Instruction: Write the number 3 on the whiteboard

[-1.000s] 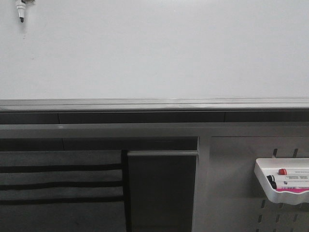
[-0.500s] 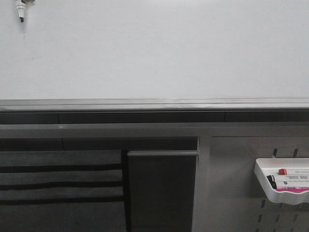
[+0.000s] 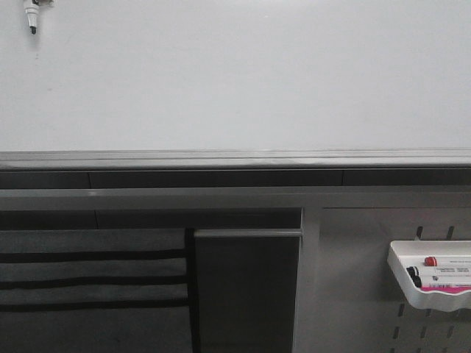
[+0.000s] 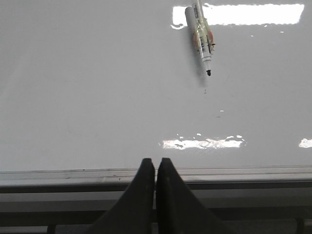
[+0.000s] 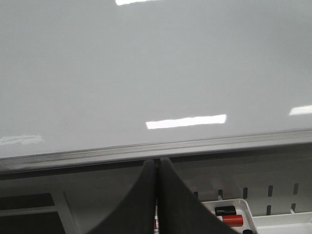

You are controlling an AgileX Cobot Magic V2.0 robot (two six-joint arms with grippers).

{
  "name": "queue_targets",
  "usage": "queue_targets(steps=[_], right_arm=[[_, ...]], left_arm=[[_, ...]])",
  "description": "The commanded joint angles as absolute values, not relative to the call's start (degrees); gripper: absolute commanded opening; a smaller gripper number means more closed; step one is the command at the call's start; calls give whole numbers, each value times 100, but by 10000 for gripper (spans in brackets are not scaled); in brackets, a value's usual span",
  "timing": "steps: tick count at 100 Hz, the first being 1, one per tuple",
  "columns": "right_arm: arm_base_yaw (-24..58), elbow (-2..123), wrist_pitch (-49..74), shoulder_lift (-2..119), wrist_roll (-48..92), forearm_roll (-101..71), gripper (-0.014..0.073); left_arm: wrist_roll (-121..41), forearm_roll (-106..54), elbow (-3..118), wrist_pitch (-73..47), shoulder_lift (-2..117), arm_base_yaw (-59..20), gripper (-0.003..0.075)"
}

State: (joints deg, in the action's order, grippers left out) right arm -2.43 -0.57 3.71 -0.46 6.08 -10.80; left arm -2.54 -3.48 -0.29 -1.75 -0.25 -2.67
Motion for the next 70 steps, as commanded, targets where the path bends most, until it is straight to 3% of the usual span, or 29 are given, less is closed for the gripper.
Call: queue_targets(steps=[1,37,70], right_arm=[[-274,-202,-99,-142,647,-1060,-69],[-274,-202,-275,-142,647,-1060,-69],[-274,936,1265,-40,647,-1060,-69]], left_arm=[[-209,-380,-65,305,-184,-292,-20],[-209,-380,-65,305,-184,-292,-20],[-209,-546,392,293,-184,-292,-20]])
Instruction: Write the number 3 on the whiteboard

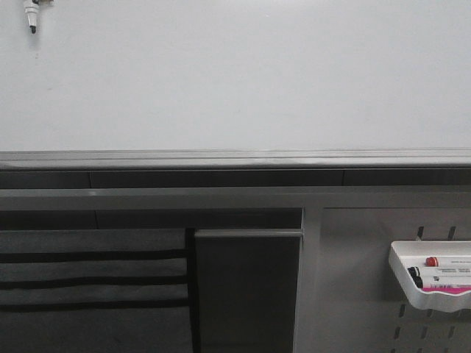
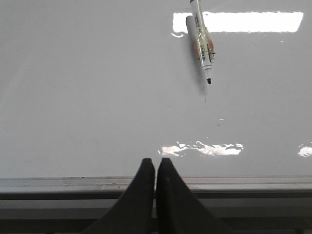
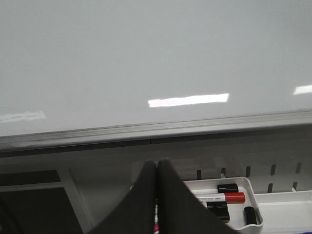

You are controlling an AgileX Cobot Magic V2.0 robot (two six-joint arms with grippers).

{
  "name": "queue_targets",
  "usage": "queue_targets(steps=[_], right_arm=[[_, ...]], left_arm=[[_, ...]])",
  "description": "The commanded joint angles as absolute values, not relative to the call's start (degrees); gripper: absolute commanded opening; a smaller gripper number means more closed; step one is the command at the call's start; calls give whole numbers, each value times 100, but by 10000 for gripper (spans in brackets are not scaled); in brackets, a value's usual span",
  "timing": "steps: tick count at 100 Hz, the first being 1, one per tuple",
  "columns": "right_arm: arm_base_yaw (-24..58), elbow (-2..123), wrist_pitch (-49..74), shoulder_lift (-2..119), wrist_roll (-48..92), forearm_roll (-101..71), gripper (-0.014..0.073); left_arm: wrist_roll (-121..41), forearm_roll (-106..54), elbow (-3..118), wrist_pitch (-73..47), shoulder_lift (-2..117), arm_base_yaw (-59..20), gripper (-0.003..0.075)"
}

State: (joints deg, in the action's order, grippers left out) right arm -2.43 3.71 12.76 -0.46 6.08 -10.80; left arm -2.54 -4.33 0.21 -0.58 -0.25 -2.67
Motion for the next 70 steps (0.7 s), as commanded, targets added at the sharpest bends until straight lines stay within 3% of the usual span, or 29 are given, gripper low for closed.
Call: queue_targets(steps=[1,47,70], right_arm=[[-274,977,1296,-26,647,-1060,-69],[-274,3934,3576,2207,1011,-1060,-69],[-274,4248,3869,2881,1011,-1060,-69]], left_arm=[[-209,-546,467,244,-184,-292,-20],[-320,-477,3328,-2356,1555,-292,-20],[-320,-539,3520,-2645,2328,-292,-20]])
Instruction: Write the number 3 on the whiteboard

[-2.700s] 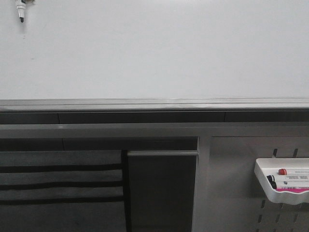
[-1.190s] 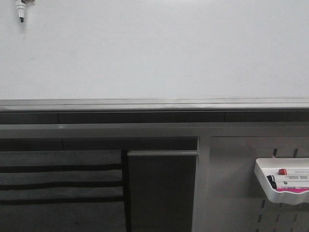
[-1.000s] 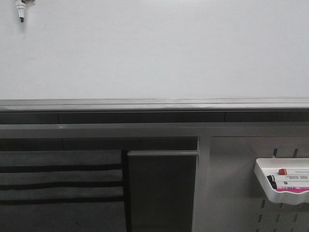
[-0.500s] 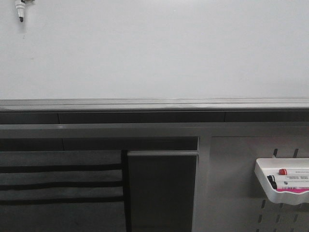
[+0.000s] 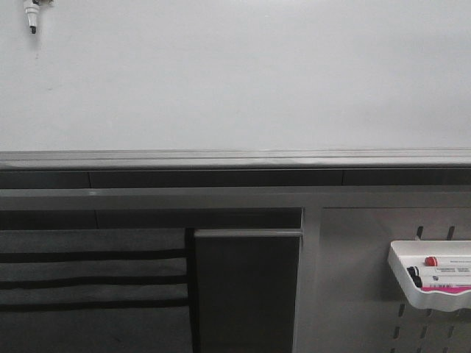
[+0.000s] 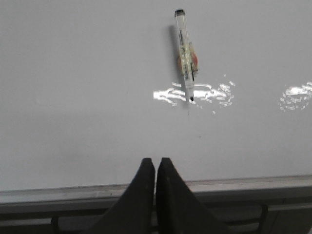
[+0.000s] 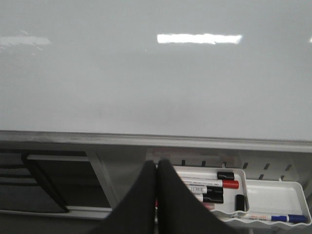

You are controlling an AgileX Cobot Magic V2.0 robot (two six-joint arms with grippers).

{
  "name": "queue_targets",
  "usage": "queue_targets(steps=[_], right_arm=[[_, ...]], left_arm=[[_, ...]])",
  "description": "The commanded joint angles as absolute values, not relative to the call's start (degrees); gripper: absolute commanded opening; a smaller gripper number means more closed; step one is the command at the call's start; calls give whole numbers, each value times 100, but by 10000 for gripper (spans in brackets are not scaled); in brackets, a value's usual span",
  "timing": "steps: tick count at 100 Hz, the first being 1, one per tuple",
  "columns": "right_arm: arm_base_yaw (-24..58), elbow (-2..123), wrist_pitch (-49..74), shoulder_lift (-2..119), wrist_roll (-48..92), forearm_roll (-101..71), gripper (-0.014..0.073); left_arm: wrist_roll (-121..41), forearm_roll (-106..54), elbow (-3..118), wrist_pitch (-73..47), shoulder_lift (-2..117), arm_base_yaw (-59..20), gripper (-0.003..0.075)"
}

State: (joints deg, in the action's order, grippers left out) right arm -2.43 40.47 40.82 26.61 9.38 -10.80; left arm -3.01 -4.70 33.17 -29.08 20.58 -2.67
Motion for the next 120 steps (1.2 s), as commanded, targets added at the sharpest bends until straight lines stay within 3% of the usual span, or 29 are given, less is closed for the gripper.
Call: queue_targets(steps=[1,37,44,59,66,92,120], right_arm=[[-274,4248,3871,2892,1011,-1060,-69],[-274,4248,3908,3147,1011,-1436,-43],[-274,4248,3918,3183,1022,-1499,31],[-274,4248,3929,3325,1174,-1873,262],[-274,4248,3938,3447,1613,-2512,322],[-274,4273,4556,4212,4167,-5677,326],[-274,4273,4933,4600,4530,-5989,326]], left_arm=[[-320,-539,3520,-2645,2363,-292,-20],[-320,-539,3520,-2587,3087,-292,-5],[-320,-539,3520,-2470,3181,-292,66],[-320,-615,3520,-2008,3437,-292,351],[-320,-809,3520,-1796,3612,-292,427],[-329,-1041,3948,-1637,4768,-678,419],[-329,-928,4836,-724,6286,-1162,419]])
